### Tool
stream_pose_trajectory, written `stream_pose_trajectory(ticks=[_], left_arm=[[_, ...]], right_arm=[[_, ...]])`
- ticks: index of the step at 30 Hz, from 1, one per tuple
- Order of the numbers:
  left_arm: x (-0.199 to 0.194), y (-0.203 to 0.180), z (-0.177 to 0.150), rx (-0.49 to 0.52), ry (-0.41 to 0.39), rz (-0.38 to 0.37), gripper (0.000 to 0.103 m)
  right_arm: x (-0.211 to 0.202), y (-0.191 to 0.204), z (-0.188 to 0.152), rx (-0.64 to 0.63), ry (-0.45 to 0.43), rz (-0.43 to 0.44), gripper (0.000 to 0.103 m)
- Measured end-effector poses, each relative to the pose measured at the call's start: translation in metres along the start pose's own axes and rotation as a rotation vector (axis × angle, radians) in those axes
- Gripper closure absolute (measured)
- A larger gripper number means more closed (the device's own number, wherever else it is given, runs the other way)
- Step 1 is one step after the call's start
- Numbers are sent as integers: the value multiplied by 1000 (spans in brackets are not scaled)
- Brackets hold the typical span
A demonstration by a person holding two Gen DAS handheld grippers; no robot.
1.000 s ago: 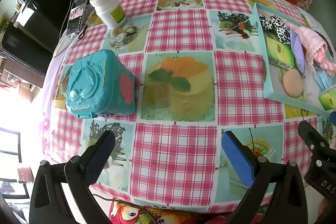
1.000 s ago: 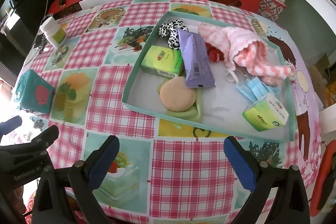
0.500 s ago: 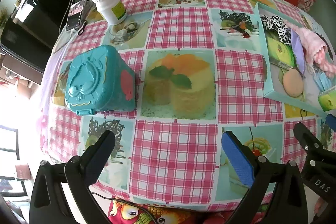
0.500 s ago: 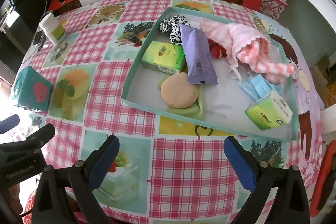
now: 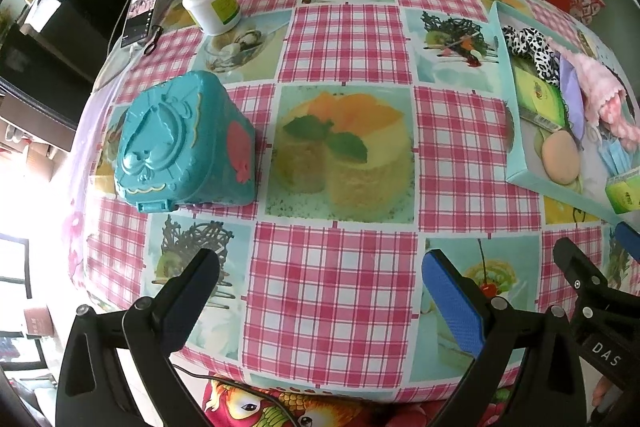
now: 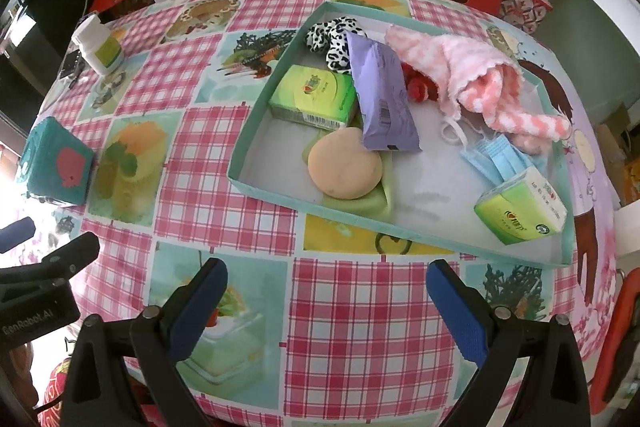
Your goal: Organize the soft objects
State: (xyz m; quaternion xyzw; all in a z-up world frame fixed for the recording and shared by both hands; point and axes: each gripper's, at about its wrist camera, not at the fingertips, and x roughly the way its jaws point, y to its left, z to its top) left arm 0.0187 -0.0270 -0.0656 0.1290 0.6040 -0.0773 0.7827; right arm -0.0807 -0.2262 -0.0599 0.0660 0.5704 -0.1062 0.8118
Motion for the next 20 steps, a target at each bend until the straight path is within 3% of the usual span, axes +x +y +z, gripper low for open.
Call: stream_pose_trajectory(ticks=[20], left_arm=[[8,-2,3,-2,7,-34,2]], right_arm=[[12,3,3,-3,19,0,2]])
